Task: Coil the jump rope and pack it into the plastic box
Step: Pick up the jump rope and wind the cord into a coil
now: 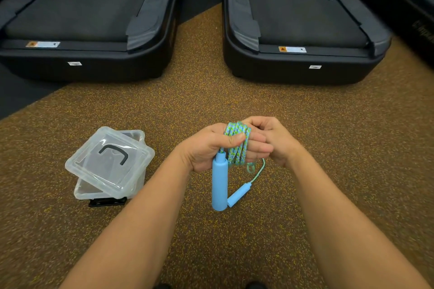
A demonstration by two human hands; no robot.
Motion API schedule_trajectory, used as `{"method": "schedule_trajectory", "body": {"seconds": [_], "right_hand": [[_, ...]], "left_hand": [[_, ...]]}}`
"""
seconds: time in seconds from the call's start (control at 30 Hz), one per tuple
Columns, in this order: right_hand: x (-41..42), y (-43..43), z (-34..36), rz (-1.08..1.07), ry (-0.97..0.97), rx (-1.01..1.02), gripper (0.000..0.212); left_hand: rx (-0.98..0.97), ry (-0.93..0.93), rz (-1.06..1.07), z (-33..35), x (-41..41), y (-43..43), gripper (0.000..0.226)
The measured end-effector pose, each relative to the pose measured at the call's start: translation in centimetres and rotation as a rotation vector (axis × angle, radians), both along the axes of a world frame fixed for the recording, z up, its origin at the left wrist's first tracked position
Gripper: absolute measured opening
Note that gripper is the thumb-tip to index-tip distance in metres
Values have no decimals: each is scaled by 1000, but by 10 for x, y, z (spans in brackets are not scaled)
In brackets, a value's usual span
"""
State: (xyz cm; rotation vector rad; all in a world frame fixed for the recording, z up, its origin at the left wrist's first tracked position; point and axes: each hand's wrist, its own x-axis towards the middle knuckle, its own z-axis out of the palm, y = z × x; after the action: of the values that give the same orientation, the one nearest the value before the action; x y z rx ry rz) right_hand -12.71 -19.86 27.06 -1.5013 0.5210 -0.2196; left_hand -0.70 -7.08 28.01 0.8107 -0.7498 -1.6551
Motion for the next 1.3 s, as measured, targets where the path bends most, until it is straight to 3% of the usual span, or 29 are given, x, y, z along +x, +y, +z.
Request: {"method": "schedule_trajectory", "body": {"seconds": [0.1, 0.2, 0.27, 0.33, 0.53, 0.83, 1.07, 1.3], "right_hand": [[4, 13, -16, 25, 29, 120, 26], [9, 25, -28, 16, 78, 12, 24], [9, 28, -32, 49, 110, 52, 17], [8, 28, -34, 115, 171, 88, 21], [7, 27, -16, 290, 314, -58, 26], [7, 18, 38, 394, 455, -284, 27], [6, 19, 65, 370, 419, -351, 15], [8, 13, 72, 322, 380, -511, 21]], "left_hand": [[-30, 65, 37, 2, -1, 0, 39], [-69, 122, 97, 1, 1, -2, 41], [-91, 114, 157, -1, 6, -2, 44], [-99, 113, 230, 0, 11, -2, 44], [-82, 36, 363, 1, 21, -2, 43], [-60, -32, 326, -4, 18, -3, 37], [-21, -115, 296, -3, 16, -2, 37], [11, -108, 279, -6, 10, 0, 22]]}}
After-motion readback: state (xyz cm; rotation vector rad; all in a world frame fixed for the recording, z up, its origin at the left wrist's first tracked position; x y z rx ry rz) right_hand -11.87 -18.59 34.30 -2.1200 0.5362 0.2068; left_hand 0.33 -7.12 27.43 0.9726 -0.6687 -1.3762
